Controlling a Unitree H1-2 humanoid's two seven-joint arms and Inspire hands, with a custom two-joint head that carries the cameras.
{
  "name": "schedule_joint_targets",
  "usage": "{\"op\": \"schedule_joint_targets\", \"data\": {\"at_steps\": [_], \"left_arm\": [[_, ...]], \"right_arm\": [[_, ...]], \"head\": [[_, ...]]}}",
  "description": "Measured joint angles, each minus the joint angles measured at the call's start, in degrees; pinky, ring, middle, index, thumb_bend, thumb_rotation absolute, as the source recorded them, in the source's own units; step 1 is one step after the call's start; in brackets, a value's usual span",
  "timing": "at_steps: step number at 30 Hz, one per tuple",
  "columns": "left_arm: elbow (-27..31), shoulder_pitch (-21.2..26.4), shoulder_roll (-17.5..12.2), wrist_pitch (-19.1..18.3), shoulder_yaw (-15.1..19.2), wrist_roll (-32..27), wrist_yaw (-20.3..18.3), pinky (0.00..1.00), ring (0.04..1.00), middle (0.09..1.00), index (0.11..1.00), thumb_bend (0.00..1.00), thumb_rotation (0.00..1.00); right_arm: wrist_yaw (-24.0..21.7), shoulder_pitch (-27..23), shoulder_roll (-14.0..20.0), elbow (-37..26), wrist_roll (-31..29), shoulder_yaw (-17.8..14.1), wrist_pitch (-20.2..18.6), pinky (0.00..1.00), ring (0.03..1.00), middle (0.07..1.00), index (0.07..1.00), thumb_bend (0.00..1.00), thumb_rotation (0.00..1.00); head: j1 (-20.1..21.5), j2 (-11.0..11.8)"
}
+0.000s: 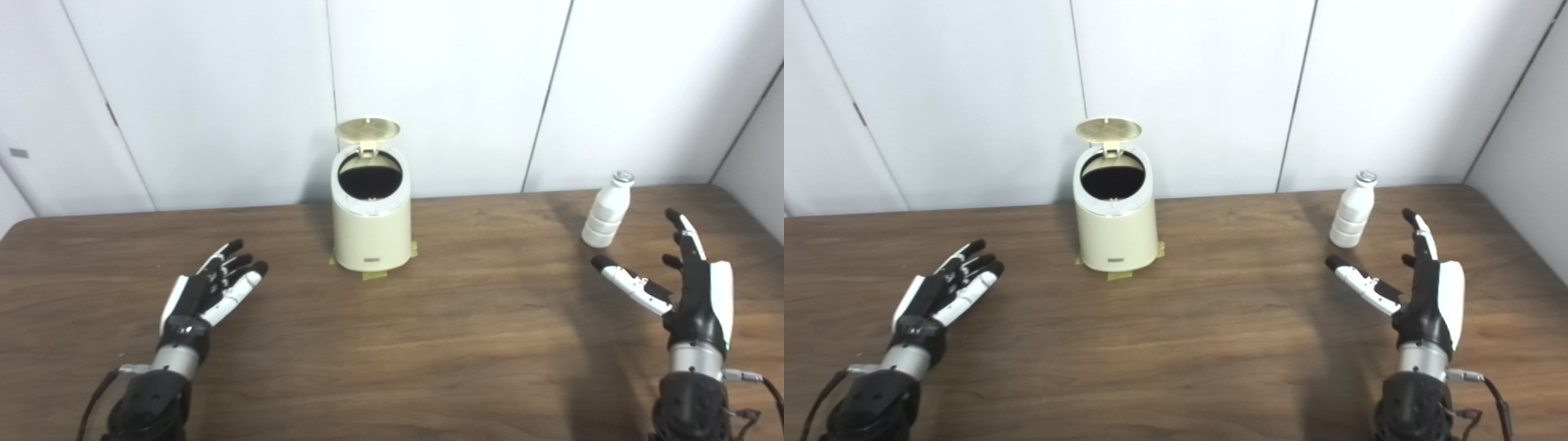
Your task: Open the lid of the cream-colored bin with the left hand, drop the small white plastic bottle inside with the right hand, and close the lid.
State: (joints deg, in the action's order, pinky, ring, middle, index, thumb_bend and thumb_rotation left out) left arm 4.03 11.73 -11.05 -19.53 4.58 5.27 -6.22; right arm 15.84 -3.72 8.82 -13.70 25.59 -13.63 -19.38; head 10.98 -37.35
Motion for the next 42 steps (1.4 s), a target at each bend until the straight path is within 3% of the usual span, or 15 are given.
{"op": "schedule_joint_targets", "data": {"at_steps": [5, 7, 8, 12, 15, 18, 24, 31, 36, 42], "left_arm": [[-0.75, 0.05, -0.7, 0.38, 0.4, -0.55, 0.05, 0.87, 0.897, 0.908, 0.934, 0.73, 0.46], [-0.77, 0.07, -0.82, 0.2, 0.48, -0.75, -0.01, 0.85, 0.868, 0.885, 0.939, 0.71, 0.45], [-0.77, 0.07, -0.9, 0.14, 0.56, -0.9, -0.13, 0.84, 0.862, 0.88, 0.94, 0.7, 0.44], [-0.7, 0.1, -1.21, 0.03, 0.69, -1.16, -0.5, 0.84, 0.846, 0.876, 0.949, 0.67, 0.43], [-0.6, 0.1, -1.88, -0.24, 0.75, -1.41, -0.77, 0.86, 0.859, 0.878, 0.946, 0.67, 0.43], [-0.3, 0.06, -2.53, -0.72, 0.93, -1.86, -0.96, 0.85, 0.84, 0.868, 0.943, 0.66, 0.42], [-0.19, 0.02, -3.83, -0.81, 0.49, -1.9, -1.24, 0.87, 0.871, 0.885, 0.942, 0.64, 0.42], [1.59, -0.75, -4.6, -2.66, 0.91, -2.67, -1.39, 0.93, 0.917, 0.907, 0.945, 0.62, 0.36], [2.7, -0.75, -4.67, -4.09, 0.44, -2.59, -1.37, 0.91, 0.909, 0.905, 0.935, 0.58, 0.35], [3.41, -0.75, -4.91, -5.38, -0.46, -2.06, -1.35, 0.92, 0.917, 0.916, 0.948, 0.55, 0.35]], "right_arm": [[1.15, -1.86, 0.32, 4.17, -0.4, -0.91, 0.1, 0.69, 0.849, 0.924, 0.924, 0.87, 0.31], [2.15, -3.34, 0.62, 7.01, -0.51, -1.18, 0.69, 0.55, 0.726, 0.906, 0.92, 0.88, 0.25], [2.93, -4.14, 0.89, 9.13, -0.47, -1.25, 1.28, 0.52, 0.706, 0.903, 0.92, 0.88, 0.24], [5.79, -6.42, 2.23, 13.42, 0.7, -0.71, 2.16, 0.7, 0.829, 0.886, 0.922, 0.89, 0.21], [7.19, -8.27, 3.06, 15.69, 1.27, -0.3, 2.24, 0.7, 0.847, 0.882, 0.927, 0.9, 0.22], [7.27, -9.51, 4.46, 16.41, 1.81, 0.85, 2.16, 0.76, 0.898, 0.926, 0.94, 0.88, 0.15], [6.15, -12.6, 6.5, 16.94, 2.02, 1.66, 1.35, 0.73, 0.866, 0.904, 0.942, 0.88, 0.13], [5.97, -15.53, 10.82, 22.75, 2.24, 3.02, 2.49, 0.69, 0.836, 0.878, 0.939, 0.89, 0.12], [4.63, -16.75, 11.03, 24.38, 1.81, 4.13, 2.45, 0.77, 0.904, 0.929, 0.948, 0.9, 0.16], [3.13, -19.01, 12.65, 26.67, 1.71, 5.47, 2.0, 0.79, 0.923, 0.942, 0.946, 0.91, 0.15]], "head": [[4.66, 1.49], [6.41, 2.28], [6.42, 2.29], [8.26, 2.81], [10.45, 3.43], [11.6, 3.78], [12.39, 3.87], [12.4, 4.22], [12.66, 4.92], [12.22, 4.66]]}}
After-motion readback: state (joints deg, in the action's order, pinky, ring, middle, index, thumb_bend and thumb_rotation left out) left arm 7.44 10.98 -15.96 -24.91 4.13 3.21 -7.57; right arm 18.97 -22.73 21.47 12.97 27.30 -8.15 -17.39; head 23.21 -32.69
